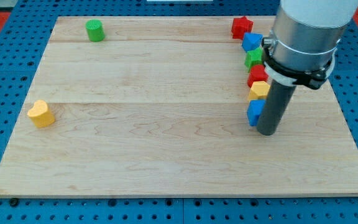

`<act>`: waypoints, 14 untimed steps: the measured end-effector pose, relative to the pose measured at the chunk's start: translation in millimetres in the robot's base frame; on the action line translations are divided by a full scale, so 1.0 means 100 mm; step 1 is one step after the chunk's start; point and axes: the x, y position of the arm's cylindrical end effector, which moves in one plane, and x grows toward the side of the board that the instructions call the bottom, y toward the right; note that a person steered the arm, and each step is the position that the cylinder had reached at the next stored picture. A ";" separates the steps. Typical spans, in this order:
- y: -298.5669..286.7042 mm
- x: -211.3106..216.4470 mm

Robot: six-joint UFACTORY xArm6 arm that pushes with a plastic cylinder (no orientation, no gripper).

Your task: Push yellow heart to bottom center

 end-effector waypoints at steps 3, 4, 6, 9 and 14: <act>-2.37 0.81; -3.95 0.80; -4.54 0.71; -4.54 0.06; -3.55 -0.37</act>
